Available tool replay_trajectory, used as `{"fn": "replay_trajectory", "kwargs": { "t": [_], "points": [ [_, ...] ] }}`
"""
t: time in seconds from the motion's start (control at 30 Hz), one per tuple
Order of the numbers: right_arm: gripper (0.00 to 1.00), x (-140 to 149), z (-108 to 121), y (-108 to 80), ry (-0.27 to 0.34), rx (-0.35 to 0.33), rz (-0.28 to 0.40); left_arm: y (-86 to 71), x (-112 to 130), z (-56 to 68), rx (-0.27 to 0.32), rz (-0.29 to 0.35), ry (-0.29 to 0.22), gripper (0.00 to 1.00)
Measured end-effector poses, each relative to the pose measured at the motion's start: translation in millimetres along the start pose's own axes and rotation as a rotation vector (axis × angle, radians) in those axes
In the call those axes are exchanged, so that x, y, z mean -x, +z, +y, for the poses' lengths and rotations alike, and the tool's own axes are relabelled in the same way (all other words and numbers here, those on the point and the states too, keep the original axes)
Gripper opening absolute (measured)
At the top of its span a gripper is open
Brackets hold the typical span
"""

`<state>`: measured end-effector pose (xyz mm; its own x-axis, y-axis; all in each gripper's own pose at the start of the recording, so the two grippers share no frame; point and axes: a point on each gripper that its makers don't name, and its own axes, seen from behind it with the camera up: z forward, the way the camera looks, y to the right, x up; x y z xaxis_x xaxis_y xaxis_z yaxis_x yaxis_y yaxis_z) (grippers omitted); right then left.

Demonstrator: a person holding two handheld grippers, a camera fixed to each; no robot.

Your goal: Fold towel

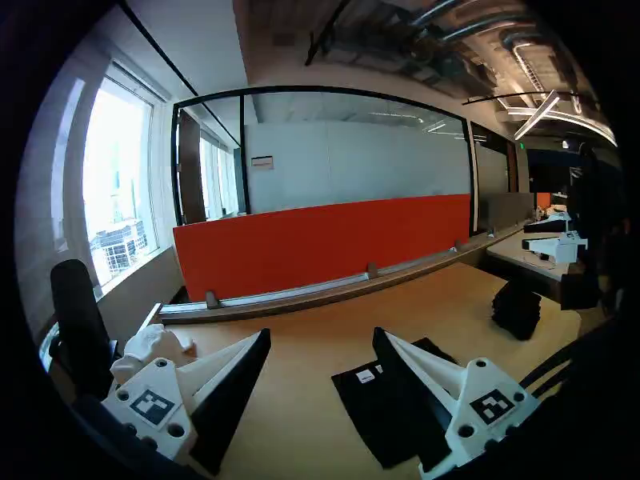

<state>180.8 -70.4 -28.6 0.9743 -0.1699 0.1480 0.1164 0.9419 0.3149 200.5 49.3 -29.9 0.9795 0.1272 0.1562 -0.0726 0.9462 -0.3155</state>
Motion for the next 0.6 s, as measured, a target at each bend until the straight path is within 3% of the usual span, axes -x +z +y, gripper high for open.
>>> {"fn": "replay_trajectory", "kwargs": {
  "t": [0.27, 0.6],
  "points": [
    [1.0, 15.0, -22.2, 3.5, -0.041, -0.101, -0.073, 3.4, 14.9, 9.4, 0.049, -0.049, 0.007, 0.94],
    [1.0, 45.5, -39.4, 7.2, -0.05, -0.194, -0.19, 9.5, 46.4, 27.0, 0.132, -0.139, 0.048, 0.94]
  ]
}}
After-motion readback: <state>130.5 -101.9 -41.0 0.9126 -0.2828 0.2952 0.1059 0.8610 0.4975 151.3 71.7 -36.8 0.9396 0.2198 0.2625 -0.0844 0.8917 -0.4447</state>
